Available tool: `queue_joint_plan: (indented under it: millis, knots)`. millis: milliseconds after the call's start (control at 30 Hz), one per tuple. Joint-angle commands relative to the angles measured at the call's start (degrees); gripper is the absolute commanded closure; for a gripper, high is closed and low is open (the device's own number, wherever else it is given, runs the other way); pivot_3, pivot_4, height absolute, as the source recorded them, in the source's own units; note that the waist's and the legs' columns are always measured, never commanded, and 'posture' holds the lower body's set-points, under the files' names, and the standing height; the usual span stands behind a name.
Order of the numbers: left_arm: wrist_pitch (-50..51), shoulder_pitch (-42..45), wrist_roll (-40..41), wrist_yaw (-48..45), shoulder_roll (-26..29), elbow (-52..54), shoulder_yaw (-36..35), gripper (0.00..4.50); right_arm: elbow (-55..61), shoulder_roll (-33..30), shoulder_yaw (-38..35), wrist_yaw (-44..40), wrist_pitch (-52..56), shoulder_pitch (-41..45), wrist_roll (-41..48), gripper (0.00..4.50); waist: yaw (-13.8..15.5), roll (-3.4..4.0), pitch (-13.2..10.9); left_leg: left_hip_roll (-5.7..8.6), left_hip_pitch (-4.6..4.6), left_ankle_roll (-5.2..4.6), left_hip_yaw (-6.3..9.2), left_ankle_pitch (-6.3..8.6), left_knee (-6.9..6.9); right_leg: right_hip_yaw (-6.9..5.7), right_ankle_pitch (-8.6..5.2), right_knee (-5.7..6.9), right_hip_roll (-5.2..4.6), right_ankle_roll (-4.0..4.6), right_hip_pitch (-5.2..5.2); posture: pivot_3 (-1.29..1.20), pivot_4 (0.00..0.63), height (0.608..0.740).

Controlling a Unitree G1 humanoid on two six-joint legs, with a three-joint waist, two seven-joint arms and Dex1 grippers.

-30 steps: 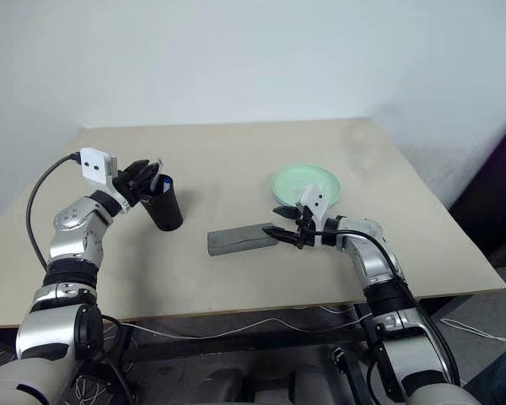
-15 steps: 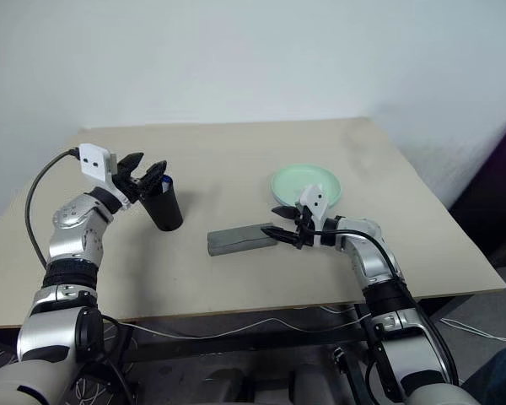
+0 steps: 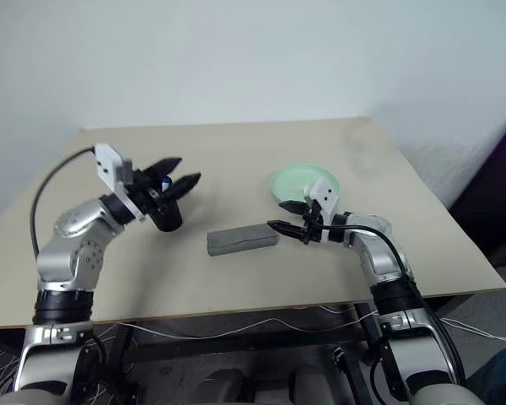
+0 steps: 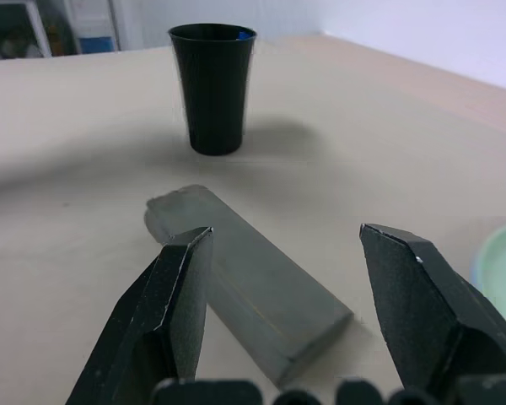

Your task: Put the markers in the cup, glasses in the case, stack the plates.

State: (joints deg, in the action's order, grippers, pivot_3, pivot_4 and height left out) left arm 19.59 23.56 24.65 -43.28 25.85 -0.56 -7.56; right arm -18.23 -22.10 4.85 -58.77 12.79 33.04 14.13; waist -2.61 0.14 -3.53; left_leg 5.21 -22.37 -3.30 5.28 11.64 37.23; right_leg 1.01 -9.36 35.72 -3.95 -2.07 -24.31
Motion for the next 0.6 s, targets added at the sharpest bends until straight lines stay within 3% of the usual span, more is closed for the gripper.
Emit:
queue_joint_plan:
  millis: [33, 333, 600]
  knots:
    - [-1.08, -2.90, -2.67, 3.75, -1.88, 3.60, 2.13, 1.31, 2.64, -2.28, -2.25, -0.08, -0.34, -0.90, 1.16, 1.48, 0.05, 0.00, 0.00, 0.00, 0.00, 0.00, 0.01, 0.00, 0.00, -0.01, -0.01, 0.00, -0.01, 0.01, 0.01, 0.00, 0.000, 0.740]
    - [-7.20, -11.12, -7.74, 4.18, -2.01, -2.73, 3.89, 1.31, 4.44, -5.23, -2.87, 1.72, 0.07, -8.88, 0.41, 1.48, 0.03, 0.02, 0.01, -0.04, -0.08, 0.00, -0.03, 0.00, -0.05, 0.00, -0.03, -0.05, -0.03, 0.03, -0.08, 0.00, 0.000, 0.740]
    - [-7.99, -15.10, -5.76, 3.48, -1.27, -2.90, 0.77, 1.31, 10.29, -10.57, -6.01, 2.09, 4.12, -16.22, 2.06, 1.48, 0.04, 0.01, 0.00, -0.02, -0.24, -0.01, -0.05, 0.01, 0.06, -0.07, -0.12, -0.12, -0.17, 0.15, -0.02, 0.00, 0.000, 0.740]
